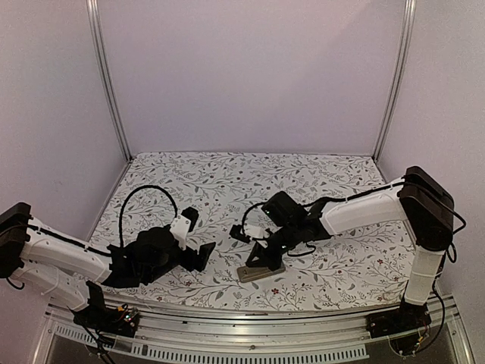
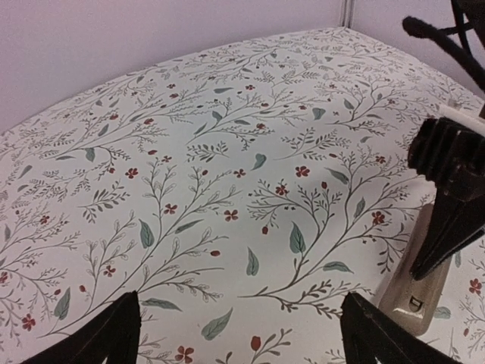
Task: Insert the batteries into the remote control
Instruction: Press the battery cover onto the remote control.
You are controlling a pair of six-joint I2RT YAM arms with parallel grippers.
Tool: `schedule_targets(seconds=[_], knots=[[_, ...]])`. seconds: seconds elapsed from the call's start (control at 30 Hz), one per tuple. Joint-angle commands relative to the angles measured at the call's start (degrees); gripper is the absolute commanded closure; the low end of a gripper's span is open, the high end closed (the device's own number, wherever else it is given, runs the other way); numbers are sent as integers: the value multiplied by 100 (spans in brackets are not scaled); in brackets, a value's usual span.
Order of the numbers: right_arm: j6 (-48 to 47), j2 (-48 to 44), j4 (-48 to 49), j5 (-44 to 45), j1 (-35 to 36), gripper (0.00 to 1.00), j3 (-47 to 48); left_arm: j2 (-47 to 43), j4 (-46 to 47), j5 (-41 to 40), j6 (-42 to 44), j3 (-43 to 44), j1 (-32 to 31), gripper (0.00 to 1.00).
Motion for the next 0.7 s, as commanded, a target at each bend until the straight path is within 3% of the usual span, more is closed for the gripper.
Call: schedule_targets(seconds=[0.0, 0.17, 0.47, 0.67], knots=[[-298, -354, -764, 176, -49, 100, 665, -69, -101, -72, 74, 23, -24, 9], [-306, -573, -744, 106, -40, 100, 534, -109, -97, -100, 72, 5, -21, 8], [-80, -16, -296, 39, -49, 100, -448, -118, -153, -135, 66, -12, -19, 8], [-58, 1, -430, 174, -109, 100, -344, -142, -204, -124, 46, -15, -20, 8]])
